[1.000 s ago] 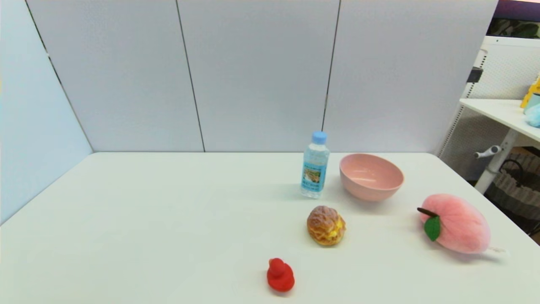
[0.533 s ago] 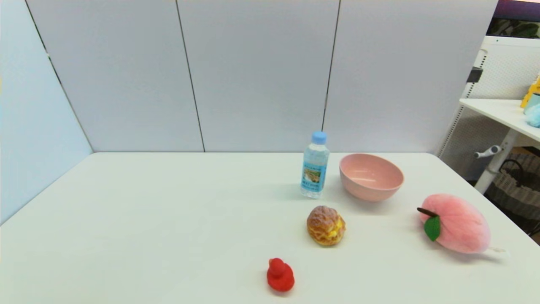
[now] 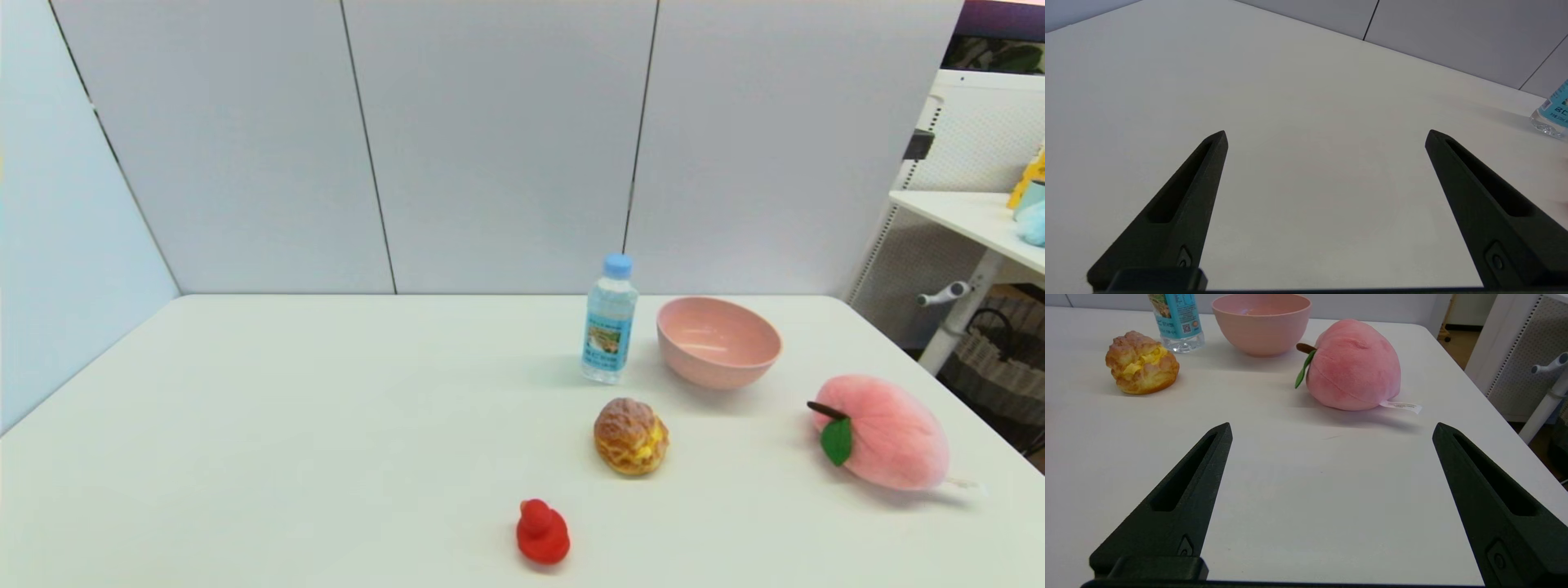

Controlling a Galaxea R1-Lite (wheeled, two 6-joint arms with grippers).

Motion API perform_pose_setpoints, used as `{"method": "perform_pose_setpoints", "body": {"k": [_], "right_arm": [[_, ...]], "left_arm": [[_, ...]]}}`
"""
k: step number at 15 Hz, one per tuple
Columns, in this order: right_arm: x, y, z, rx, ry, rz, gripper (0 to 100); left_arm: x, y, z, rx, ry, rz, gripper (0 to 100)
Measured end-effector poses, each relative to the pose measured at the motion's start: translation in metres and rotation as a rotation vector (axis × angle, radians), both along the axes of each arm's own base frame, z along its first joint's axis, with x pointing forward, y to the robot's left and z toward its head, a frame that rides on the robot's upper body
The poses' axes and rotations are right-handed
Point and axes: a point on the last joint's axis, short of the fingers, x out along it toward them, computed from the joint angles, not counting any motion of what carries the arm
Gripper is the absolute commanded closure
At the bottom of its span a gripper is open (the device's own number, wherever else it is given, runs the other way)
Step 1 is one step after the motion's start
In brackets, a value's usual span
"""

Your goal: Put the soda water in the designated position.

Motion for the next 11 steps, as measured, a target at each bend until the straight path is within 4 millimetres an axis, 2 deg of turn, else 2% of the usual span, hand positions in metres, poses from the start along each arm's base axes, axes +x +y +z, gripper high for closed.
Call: {"method": "perform_pose_setpoints", "body": {"k": [11], "right_arm": [[0.0, 0.0, 0.0, -0.003, 0.0, 0.0, 0]], "left_arm": [[0.0, 0.0, 0.0, 0.001, 0.0, 0.0, 0]]}}
